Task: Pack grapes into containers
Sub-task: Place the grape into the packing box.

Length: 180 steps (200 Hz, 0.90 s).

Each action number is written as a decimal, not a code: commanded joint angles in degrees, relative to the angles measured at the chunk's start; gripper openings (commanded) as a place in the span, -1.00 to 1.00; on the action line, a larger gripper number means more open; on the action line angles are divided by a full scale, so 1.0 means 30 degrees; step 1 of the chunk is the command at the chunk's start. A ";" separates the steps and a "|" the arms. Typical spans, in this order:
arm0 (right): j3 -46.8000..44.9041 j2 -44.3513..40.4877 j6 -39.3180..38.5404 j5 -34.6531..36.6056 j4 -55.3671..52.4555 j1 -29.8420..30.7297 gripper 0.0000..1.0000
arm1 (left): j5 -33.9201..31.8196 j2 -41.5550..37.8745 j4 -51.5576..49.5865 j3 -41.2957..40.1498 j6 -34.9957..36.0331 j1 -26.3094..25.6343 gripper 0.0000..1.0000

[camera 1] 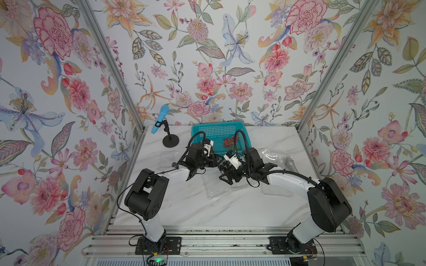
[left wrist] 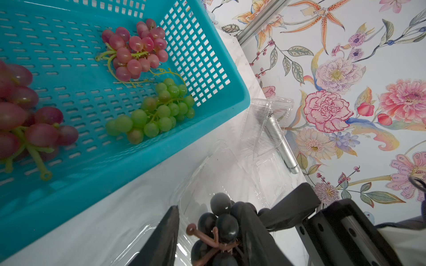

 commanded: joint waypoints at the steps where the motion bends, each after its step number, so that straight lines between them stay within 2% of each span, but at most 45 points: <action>1: 0.0106 -0.0662 -0.0460 0.0205 0.0285 0.0110 0.99 | 0.0346 0.0394 -0.0347 0.0578 -0.0022 -0.0271 -0.11; 56: 0.0082 -0.0805 -0.0497 0.0407 0.0216 0.0128 0.99 | -0.0348 0.0349 -0.1298 0.0562 0.0590 -0.0223 -0.11; 83: 0.0053 -0.0897 -0.0497 0.0399 0.0226 0.0131 0.99 | -0.1167 0.0050 -0.2027 0.0665 0.1039 -0.0186 -0.03; 120: 0.0067 -0.0917 -0.0527 0.0409 0.0168 0.0118 0.99 | -0.1052 -0.0016 -0.2053 0.0747 0.1113 -0.0103 0.01; 140: 0.0067 -0.0854 -0.0541 0.0327 0.0167 0.0153 0.99 | -0.0236 0.0256 -0.1230 0.0739 0.0503 -0.0183 -0.03; 156: 0.0085 -0.0827 -0.0526 0.0396 0.0167 0.0164 1.00 | -0.0053 0.0365 -0.0997 0.0743 0.0333 -0.0249 -0.14; 180: 0.0080 -0.0895 -0.0528 0.0417 0.0178 0.0161 1.00 | 0.0179 0.0408 -0.0605 0.0595 0.0013 -0.0252 -0.17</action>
